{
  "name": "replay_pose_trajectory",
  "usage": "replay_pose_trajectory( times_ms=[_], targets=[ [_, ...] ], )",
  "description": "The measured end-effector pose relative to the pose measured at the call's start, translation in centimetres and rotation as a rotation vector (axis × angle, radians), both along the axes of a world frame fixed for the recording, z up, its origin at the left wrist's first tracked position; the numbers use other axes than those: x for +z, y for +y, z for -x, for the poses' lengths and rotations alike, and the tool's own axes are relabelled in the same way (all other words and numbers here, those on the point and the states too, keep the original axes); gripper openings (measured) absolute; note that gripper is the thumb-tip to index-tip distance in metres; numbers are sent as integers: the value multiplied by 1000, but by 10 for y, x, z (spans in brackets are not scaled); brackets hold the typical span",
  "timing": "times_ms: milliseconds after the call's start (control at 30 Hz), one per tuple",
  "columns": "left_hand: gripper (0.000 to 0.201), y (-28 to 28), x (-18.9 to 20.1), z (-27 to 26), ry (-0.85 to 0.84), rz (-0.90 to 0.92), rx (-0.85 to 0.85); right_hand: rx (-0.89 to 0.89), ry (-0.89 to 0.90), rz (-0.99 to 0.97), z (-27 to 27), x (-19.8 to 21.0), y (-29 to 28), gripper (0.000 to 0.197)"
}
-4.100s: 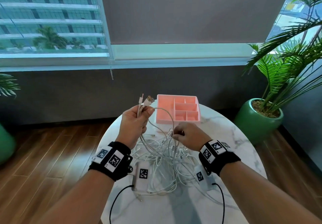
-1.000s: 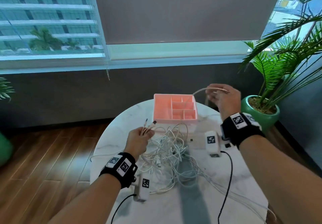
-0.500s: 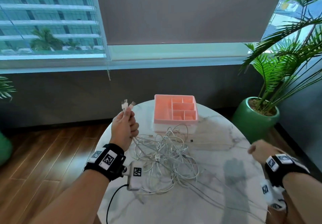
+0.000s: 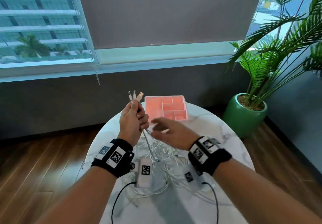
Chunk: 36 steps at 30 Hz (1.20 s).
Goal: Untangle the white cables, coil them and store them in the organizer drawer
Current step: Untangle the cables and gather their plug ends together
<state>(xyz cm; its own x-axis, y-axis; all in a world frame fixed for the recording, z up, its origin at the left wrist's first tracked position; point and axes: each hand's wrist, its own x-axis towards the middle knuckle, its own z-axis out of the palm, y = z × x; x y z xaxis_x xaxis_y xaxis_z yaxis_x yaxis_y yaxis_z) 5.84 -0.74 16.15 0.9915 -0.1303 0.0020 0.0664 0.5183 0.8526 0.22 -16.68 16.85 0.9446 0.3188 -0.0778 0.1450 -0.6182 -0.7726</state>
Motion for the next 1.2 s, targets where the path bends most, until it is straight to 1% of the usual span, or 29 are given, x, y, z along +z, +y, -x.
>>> replay_pose_trajectory(
  times_ms=[33, 67, 133, 167, 200, 267, 367, 467, 533, 600, 667, 700, 767, 800, 833, 933, 1033, 1133, 1167, 1200],
  targets=[
    [36, 1, 0, 1, 1, -3, 11, 43, 56, -19, 0, -8, 15, 46],
    [36, 3, -1, 1, 2, -13, 23, 67, 84, -37, 1, -18, 27, 39],
    [35, 12, -2, 2, 3, -48, 49, 42, 94, -97, 3, -40, 40, 25],
    [34, 18, -3, 2, 9, -65, 57, 14, 82, -114, 4, -47, 40, 23],
    [33, 24, -5, 3, 22, -72, 62, -7, 50, -90, 5, -54, 38, 23],
    [31, 36, -8, 3, 59, -43, 57, -9, -30, 18, 6, -61, 28, 22],
    [29, 47, -15, 2, 142, 84, 68, 15, -99, 125, 7, -68, 8, 24],
    [25, 50, -19, -3, 227, 200, 123, 42, -171, 210, 2, -69, -11, 31],
    [26, 55, -19, -11, 248, 236, 187, 65, -168, 268, 0, -67, -25, 35],
    [30, 66, -12, -21, 236, 264, 241, 51, -128, 334, 0, -67, -47, 36],
    [34, 83, -4, -31, 217, 282, 294, -30, -60, 338, 3, -72, -76, 33],
    [35, 92, -1, -35, 211, 284, 315, -95, -12, 301, 6, -77, -92, 32],
    [34, 104, 0, -40, 211, 267, 330, -217, 131, 126, 13, -86, -122, 32],
    [33, 106, -1, -41, 220, 252, 322, -250, 190, 43, 16, -89, -136, 31],
    [31, 107, -4, -41, 233, 234, 307, -263, 224, 0, 21, -90, -147, 30],
    [29, 103, -19, -34, 262, 159, 274, -278, 280, 95, 33, -96, -176, 22],
    [30, 92, -37, -22, 298, 88, 232, -366, 342, 92, 51, -104, -206, 13],
    [31, 79, -52, -13, 309, 6, 172, -493, 313, 69, 66, -98, -230, 18],
    [31, 73, -56, -10, 307, -19, 145, -531, 279, 108, 69, -92, -236, 23],
    [32, 68, -58, -7, 302, -40, 116, -551, 244, 199, 71, -84, -243, 29]
  ],
)
